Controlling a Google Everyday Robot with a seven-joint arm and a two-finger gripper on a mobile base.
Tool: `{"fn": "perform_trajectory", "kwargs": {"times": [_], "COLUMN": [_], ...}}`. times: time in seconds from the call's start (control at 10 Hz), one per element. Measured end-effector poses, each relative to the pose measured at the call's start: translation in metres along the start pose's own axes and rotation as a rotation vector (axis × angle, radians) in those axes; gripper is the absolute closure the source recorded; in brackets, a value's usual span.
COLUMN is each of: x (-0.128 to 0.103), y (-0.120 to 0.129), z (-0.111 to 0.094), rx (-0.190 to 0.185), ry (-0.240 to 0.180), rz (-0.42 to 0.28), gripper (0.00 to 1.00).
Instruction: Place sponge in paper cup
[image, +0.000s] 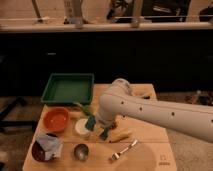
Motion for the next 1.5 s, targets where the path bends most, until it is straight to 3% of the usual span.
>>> {"fn": "perform_trajectory", "kwargs": {"times": [0.2,0.9,1.5], "x": [-0.014,-0.012,-0.053], "y": [0.008,0.006,0.007], "z": [0.002,0.003,0.002], "rx": [-0.002,0.008,0.028], "ry": [-0.002,0.011,0.04], "rz": [-0.032,-0.032,-0.092], "gripper": [1.0,1.0,1.0]}}
